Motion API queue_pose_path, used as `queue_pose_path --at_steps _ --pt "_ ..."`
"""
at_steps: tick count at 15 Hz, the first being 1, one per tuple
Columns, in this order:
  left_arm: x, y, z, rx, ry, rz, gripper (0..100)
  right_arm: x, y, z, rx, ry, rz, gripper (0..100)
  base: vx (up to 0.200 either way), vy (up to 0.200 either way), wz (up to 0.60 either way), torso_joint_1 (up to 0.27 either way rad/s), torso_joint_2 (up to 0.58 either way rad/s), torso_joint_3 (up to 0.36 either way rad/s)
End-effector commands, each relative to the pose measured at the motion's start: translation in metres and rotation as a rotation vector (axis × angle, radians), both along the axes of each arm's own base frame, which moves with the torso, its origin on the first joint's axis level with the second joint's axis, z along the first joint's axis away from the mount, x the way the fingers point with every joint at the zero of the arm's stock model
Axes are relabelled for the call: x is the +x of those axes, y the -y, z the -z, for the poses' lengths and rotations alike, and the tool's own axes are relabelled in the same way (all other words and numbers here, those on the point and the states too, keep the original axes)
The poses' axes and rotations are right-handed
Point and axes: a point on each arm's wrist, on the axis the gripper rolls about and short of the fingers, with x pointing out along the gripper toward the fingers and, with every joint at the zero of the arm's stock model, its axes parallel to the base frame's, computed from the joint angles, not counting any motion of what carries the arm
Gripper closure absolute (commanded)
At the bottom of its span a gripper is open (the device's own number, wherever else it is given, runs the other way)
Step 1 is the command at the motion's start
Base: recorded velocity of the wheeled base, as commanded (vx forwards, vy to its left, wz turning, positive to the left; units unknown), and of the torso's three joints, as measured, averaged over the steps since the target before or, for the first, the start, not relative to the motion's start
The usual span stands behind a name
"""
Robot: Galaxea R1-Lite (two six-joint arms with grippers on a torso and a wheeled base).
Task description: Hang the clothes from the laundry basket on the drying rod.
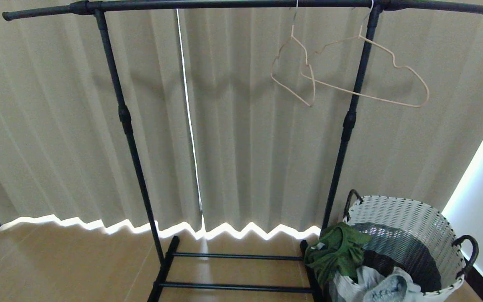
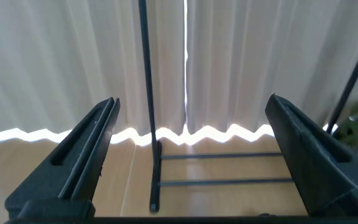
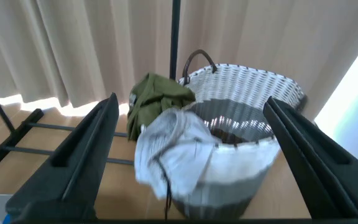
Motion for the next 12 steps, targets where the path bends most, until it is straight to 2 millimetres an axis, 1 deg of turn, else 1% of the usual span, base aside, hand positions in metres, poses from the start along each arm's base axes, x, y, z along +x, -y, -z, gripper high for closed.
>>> queue_pose_path --at_steps 1,9,12 --pt "0.0 0.0 -0.0001 0.001 0.001 -0.001 0 0.0 0.0 0.0001 0.0 0.0 0.0 0 0.0 0.0 0.0 0.0 0.0 0.0" --pt "0.0 0.0 -0.0001 -0.004 0.001 -0.002 0 0.0 0.0 0.0001 0.004 0.0 0.0 0 0.0 0.0 0.0 0.0 0.0 0.0" --pt "0.0 -0.0001 -0.0001 -0.007 0.001 -0.004 0 0.0 0.0 0.0001 -0.003 0.0 -0.001 0 0.2 0.0 0.0 0.001 0.0 0.002"
